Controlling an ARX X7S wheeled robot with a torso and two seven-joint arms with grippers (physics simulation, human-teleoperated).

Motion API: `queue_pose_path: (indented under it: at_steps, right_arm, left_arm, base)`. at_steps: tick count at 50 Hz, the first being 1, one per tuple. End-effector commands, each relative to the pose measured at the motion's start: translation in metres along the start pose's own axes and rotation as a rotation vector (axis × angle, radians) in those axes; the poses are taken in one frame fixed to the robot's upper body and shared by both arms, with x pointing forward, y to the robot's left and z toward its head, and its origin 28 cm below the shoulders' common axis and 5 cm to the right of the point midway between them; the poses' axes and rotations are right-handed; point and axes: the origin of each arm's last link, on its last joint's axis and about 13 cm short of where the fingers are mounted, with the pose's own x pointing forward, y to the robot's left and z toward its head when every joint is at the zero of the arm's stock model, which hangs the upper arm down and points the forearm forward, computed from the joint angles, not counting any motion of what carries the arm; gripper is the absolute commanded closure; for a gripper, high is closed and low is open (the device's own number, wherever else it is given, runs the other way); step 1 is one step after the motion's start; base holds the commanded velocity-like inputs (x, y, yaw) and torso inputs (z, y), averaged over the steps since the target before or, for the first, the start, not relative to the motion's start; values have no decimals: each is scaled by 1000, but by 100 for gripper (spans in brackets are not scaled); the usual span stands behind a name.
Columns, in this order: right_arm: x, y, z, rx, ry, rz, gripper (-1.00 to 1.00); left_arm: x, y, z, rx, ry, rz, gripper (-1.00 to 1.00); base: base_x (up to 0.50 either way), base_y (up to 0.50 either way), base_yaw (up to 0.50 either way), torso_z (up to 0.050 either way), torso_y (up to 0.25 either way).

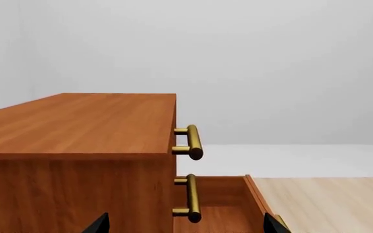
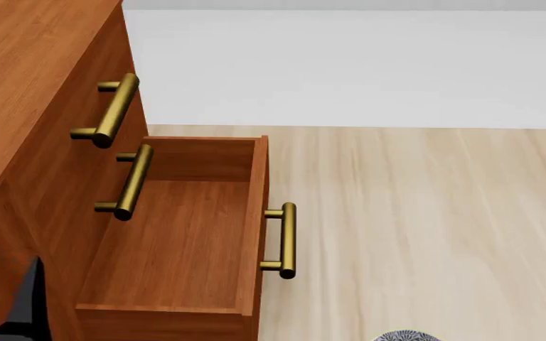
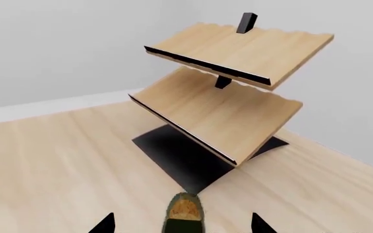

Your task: Put the wine bottle in the bottom drawer of the cabinet.

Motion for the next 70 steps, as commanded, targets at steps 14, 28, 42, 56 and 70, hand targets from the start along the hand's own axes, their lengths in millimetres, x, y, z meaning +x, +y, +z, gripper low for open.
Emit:
queue_pose_path:
  at_steps: [14, 28, 42, 56, 70]
  right_arm:
    - [4, 2, 5, 16, 5, 14, 100]
    - [8, 16, 40, 8, -68, 54, 100]
    - [13, 44, 85, -14, -152, 153, 100]
    - [20, 71, 113, -66, -200, 240, 100]
    - [23, 101, 154, -99, -267, 346, 100]
  left_arm:
    - [2, -2, -1, -5, 9, -6, -100]
    - [3, -2, -3, -4, 16, -5, -100]
    - [4, 1, -6, -8, 21, 6, -100]
    - [3, 2, -8, -10, 13, 7, -100]
    - [4, 5, -8, -9, 16, 20, -100]
  base:
    - [0, 0, 0, 0, 0]
    - [0, 0, 0, 0, 0]
    - [0, 0, 0, 0, 0]
    - [0, 0, 0, 0, 1]
    - [0, 0, 0, 0, 1]
